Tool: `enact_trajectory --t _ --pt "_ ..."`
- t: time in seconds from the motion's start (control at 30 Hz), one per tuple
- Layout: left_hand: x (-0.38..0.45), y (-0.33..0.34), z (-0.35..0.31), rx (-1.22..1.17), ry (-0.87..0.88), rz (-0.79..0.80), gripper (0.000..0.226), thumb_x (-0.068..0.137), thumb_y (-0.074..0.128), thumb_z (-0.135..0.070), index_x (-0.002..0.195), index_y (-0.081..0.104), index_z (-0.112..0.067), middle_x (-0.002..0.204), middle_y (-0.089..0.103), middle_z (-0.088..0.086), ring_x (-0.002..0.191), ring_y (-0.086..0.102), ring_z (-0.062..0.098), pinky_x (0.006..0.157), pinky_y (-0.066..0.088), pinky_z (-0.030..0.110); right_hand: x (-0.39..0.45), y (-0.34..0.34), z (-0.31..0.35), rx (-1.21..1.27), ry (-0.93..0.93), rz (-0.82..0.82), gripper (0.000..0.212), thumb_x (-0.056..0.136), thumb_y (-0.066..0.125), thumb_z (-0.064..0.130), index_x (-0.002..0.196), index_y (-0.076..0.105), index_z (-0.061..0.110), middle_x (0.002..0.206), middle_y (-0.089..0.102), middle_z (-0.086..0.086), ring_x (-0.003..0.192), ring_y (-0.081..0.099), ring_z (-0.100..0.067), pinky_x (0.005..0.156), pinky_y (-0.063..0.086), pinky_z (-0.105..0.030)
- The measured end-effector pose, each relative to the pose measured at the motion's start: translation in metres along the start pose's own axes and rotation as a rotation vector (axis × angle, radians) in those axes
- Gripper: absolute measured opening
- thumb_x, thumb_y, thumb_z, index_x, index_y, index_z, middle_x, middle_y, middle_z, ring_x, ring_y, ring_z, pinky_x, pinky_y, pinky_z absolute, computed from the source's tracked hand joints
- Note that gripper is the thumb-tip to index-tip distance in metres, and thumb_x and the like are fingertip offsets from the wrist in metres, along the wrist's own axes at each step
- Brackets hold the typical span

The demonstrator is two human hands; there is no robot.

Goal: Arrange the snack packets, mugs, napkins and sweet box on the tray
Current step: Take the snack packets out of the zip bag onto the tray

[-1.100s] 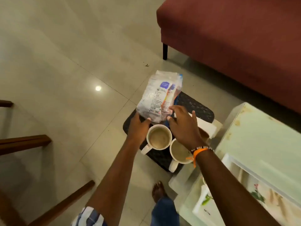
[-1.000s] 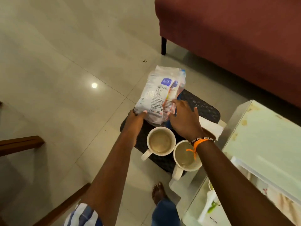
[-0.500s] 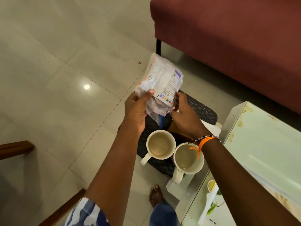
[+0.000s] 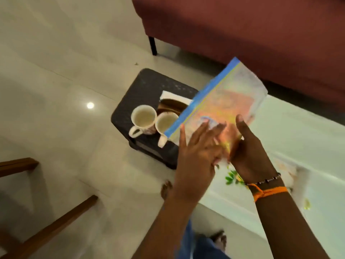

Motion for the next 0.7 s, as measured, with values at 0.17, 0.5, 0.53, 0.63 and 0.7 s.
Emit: enact_trajectory --t 0.17,0.5,0.53,0.63,0.7 --pt "-0.083 0.055 -0.094 -0.205 0.011 0.257 0.020 0.070 0.042 -0.003 0.060 0.056 -0.012 0.132 0.058 0.004 0.134 0.039 0.031 0.110 0.024 0.055 -0.078 -0.116 -0.027 -0.008 0.049 -0.230 0.010 0.084 0.060 0.013 0.089 0.053 0.008 0.048 0.061 0.007 0.039 0.056 -0.009 0.034 0.040 -0.014" --pt "-0.152 0.114 -0.127 -0.630 -0.856 0.423 0.040 0.089 0.055 -0.024 0.126 0.046 -0.011 0.124 0.049 0.009 0.109 0.052 0.021 0.092 0.045 0.036 -0.170 -0.239 -0.084 -0.083 0.117 -0.301 0.051 0.078 0.065 0.001 0.125 0.046 -0.001 0.118 0.057 -0.033 0.097 0.059 -0.051 0.081 0.053 -0.058" --pt "-0.154 0.117 -0.123 -0.638 -0.964 0.466 0.037 0.092 0.051 -0.024 0.125 0.045 -0.010 0.118 0.053 0.012 0.100 0.055 0.023 0.080 0.047 0.035 -0.172 -0.241 -0.090 -0.076 0.119 -0.287 0.051 0.078 0.064 0.000 0.126 0.046 -0.001 0.117 0.059 -0.028 0.098 0.061 -0.044 0.079 0.056 -0.050" --pt "-0.163 0.113 -0.115 -0.663 -1.028 0.415 0.010 0.092 0.052 -0.020 0.095 0.055 -0.011 0.081 0.057 0.006 0.069 0.053 0.015 0.059 0.045 0.025 -0.178 -0.243 -0.105 -0.086 0.138 -0.238 0.055 0.077 0.065 0.000 0.127 0.044 0.001 0.121 0.059 -0.024 0.106 0.061 -0.040 0.088 0.052 -0.052" --pt "-0.163 0.105 -0.113 -0.660 -0.982 0.382 0.015 0.091 0.054 -0.017 0.076 0.054 -0.017 0.067 0.050 0.001 0.053 0.049 0.006 0.048 0.043 0.014 -0.179 -0.242 -0.109 -0.113 0.138 -0.225 0.054 0.078 0.066 0.001 0.126 0.042 0.001 0.123 0.058 -0.025 0.105 0.060 -0.041 0.092 0.048 -0.059"
Point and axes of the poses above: each hand's wrist, its own x-axis towards the middle knuckle, its own y-axis out of the palm, z = x × y, the point moved 2 cm from there along x, towards the middle knuckle
